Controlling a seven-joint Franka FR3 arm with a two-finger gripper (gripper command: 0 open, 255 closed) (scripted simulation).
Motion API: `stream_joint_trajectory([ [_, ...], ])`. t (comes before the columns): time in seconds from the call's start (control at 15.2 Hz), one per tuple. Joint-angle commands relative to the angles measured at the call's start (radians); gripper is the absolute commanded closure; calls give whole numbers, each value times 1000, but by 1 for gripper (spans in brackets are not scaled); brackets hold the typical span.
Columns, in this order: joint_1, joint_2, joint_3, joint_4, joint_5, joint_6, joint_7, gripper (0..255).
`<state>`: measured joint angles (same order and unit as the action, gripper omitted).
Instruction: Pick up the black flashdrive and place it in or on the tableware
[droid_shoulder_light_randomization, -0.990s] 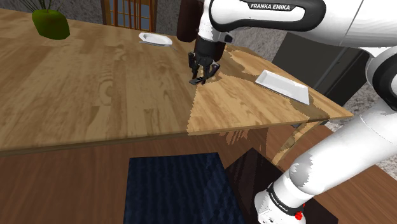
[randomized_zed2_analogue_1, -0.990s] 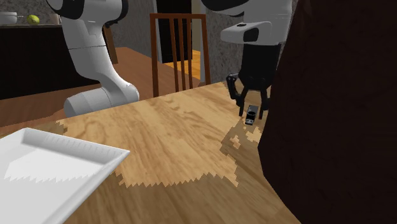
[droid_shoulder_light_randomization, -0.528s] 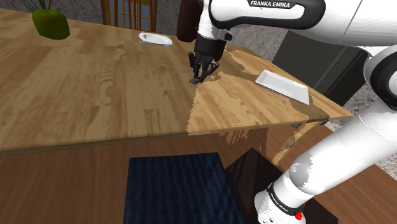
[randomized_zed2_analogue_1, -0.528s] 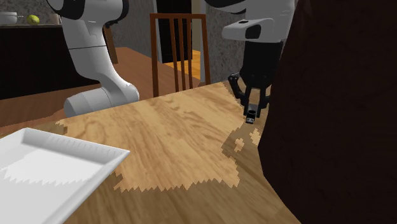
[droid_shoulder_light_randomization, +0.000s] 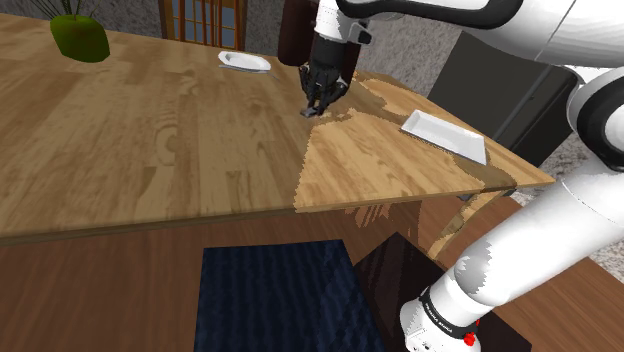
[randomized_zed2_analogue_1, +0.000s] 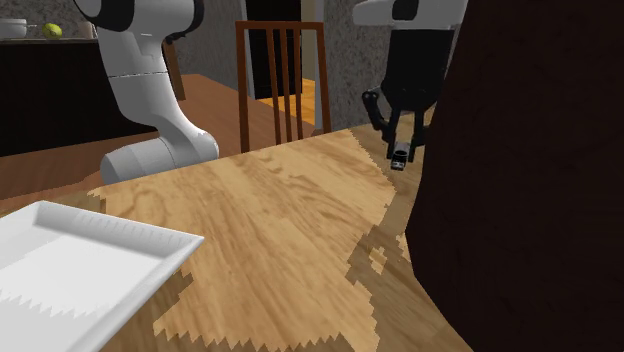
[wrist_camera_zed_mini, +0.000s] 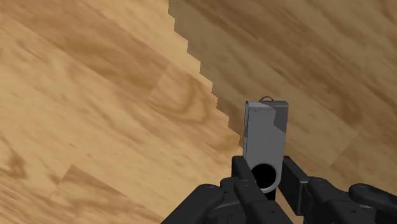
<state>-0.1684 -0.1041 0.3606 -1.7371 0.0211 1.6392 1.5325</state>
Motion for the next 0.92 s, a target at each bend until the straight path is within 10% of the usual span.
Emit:
stream_joint_trajectory([
  [0.0,0,2,0,31,-1,-29,0,255],
  [0.4,0,22,2,123,-7,-103,5,255],
  [0.86,-66,-141,-110,-49,24,-89,-179,255],
])
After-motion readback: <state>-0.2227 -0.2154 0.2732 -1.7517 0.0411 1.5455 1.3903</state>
